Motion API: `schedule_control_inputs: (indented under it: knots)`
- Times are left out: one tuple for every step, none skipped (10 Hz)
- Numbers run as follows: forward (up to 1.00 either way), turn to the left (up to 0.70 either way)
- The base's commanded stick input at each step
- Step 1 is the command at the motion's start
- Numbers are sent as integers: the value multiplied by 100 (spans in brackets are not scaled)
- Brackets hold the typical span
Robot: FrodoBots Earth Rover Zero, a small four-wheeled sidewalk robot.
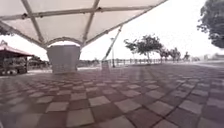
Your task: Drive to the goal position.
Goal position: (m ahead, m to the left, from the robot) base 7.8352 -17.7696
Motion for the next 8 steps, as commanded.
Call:
schedule_control_inputs:
  knots:
    - [0, -70]
    - [0, -70]
    - [0, -70]
    - [0, -70]
    - [0, -70]
    - [0, -70]
    - [0, -70]
    - [0, -70]
